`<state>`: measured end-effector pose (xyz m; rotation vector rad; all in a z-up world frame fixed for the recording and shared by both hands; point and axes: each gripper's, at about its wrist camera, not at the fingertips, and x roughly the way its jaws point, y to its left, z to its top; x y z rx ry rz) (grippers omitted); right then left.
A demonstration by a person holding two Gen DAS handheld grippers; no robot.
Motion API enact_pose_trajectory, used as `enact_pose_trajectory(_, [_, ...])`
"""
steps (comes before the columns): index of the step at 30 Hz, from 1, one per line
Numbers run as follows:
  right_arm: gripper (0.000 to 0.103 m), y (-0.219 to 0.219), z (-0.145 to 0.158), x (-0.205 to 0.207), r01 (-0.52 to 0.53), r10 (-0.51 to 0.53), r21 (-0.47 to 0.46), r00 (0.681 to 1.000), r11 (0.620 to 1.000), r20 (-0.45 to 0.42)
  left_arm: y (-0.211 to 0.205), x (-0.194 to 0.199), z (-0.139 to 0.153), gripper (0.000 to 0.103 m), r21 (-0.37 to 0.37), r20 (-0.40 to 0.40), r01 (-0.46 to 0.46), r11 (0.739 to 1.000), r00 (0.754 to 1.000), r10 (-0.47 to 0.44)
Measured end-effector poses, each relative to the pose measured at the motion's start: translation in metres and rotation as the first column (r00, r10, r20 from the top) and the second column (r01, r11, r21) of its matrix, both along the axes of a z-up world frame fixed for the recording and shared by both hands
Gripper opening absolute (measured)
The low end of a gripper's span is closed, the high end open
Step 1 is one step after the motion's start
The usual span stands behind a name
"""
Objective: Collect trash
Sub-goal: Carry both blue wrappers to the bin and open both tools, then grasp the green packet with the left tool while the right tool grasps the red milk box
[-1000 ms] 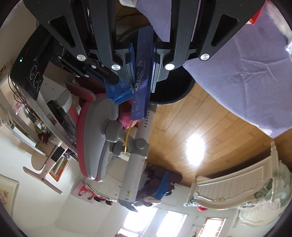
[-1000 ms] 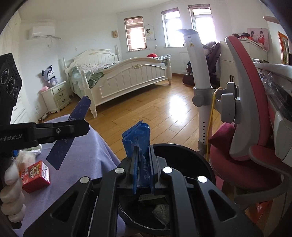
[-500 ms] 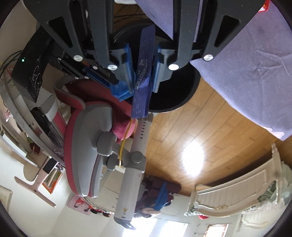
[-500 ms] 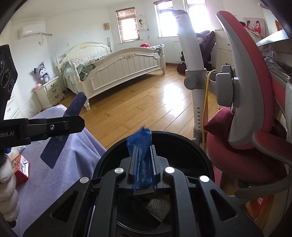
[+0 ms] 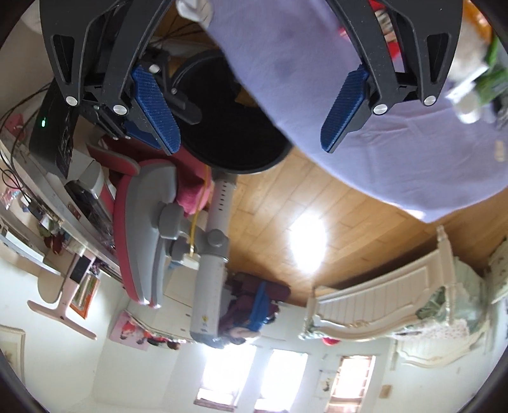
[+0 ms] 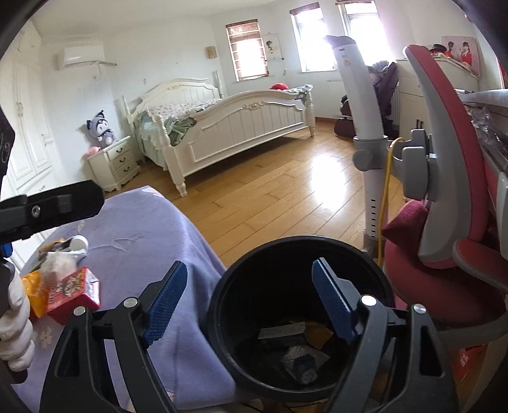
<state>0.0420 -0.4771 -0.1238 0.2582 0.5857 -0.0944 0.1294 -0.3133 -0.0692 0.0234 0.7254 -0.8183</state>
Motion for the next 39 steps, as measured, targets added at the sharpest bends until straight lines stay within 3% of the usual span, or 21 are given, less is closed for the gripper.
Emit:
enact_pose_trajectory(5, [0.09,0.047,0.02,0.014,-0.184,0.183,0.076,0.983,0.98,0.013,0.088,-0.013,0.013,0.089,0.019,0.036,-0.127,0.992,0.991,0.127])
enact_pose_trajectory(9, [0.098,0.093,0.027,0.031,-0.372,0.376,0.146,0.927,0.917,-0.004,0.167,-0.019,0.018,0.089,0.067,0.067,-0.234,0.97,0.971,0.23])
enact_pose_trajectory(12, [0.098,0.128,0.021,0.049,-0.441,0.461,0.182,0.883,0.879,-0.085,0.211,-0.015,0.013,0.089,0.141,0.077,-0.268,0.953,0.963,0.259])
enact_pose_trajectory(16, [0.098,0.171,0.002,0.066,-0.479,0.495,0.123,0.84,0.869,-0.223,0.242,0.0,-0.009,0.076,0.285,0.059,-0.25,0.925,0.968,0.244])
enact_pose_trajectory(21, [0.098,0.21,-0.019,0.073,-0.493,0.457,-0.036,0.829,0.869,-0.322,0.268,0.018,-0.032,0.063,0.323,-0.014,-0.233,0.917,0.968,0.251])
enact_pose_trajectory(25, [0.098,0.223,-0.029,0.081,-0.492,0.42,-0.121,0.827,0.862,-0.375,0.267,0.02,-0.045,0.055,0.33,-0.051,-0.185,0.926,0.976,0.213])
enact_pose_trajectory(28, [0.089,0.22,-0.03,0.083,-0.484,0.412,-0.11,0.826,0.868,-0.385,0.271,0.026,-0.05,0.039,0.289,-0.085,-0.186,0.939,0.972,0.219])
enact_pose_trajectory(30, [0.089,0.214,-0.028,0.083,-0.475,0.417,-0.072,0.827,0.877,-0.377,0.278,0.033,-0.05,0.027,0.247,-0.118,-0.208,0.946,0.963,0.243])
enact_pose_trajectory(34, [0.088,0.199,-0.021,0.079,-0.458,0.435,0.005,0.84,0.889,-0.325,0.288,0.045,-0.054,0.02,0.177,-0.174,-0.267,0.947,0.939,0.297])
enact_pose_trajectory(35, [0.088,0.196,-0.018,0.076,-0.456,0.436,0.01,0.846,0.89,-0.307,0.292,0.046,-0.053,0.01,0.16,-0.183,-0.282,0.946,0.933,0.309])
enact_pose_trajectory(39, [0.088,0.188,-0.005,0.068,-0.448,0.449,0.058,0.865,0.892,-0.224,0.301,0.041,-0.041,0.007,0.089,-0.177,-0.329,0.94,0.923,0.34])
